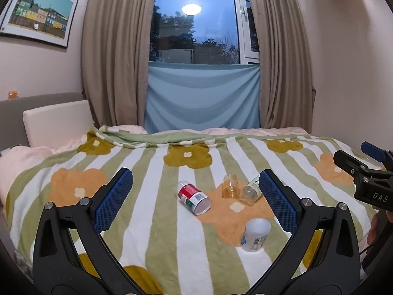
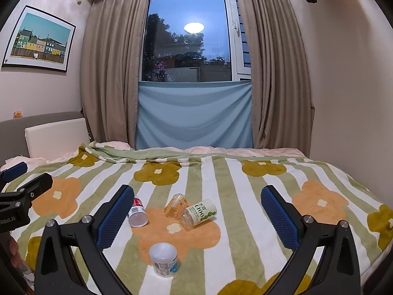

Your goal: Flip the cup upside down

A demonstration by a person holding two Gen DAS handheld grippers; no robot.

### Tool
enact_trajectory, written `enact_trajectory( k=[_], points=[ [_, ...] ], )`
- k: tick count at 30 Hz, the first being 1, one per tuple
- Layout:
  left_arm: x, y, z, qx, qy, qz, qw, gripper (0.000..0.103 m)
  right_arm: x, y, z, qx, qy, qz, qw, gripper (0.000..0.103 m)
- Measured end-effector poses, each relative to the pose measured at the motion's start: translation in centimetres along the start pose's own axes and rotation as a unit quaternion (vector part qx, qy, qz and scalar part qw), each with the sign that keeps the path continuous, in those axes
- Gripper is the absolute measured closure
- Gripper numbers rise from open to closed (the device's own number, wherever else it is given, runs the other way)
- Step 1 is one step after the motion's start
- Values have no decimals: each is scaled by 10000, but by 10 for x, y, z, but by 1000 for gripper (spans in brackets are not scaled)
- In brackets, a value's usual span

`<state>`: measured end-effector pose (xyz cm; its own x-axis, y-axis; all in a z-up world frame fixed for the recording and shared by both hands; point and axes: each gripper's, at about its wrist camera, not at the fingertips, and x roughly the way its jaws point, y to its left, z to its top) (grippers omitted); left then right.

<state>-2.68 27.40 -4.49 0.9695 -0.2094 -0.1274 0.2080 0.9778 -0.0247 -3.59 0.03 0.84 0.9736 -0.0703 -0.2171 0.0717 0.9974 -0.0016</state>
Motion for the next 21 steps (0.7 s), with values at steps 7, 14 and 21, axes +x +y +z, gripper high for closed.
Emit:
enact_trajectory(
  k=[7, 14, 21],
  points=[
    [-3, 1, -1, 2, -18, 9, 10000, 0, 1, -1, 0, -6, 3, -16, 10000, 0],
    [-5, 1, -1, 14, -15, 10, 10000, 0, -2, -1, -1, 13, -4, -43, 10000, 0],
    [-7, 1, 0, 18, -23, -6, 10000, 0, -2, -2, -1, 11, 6, -41, 10000, 0]
  ],
)
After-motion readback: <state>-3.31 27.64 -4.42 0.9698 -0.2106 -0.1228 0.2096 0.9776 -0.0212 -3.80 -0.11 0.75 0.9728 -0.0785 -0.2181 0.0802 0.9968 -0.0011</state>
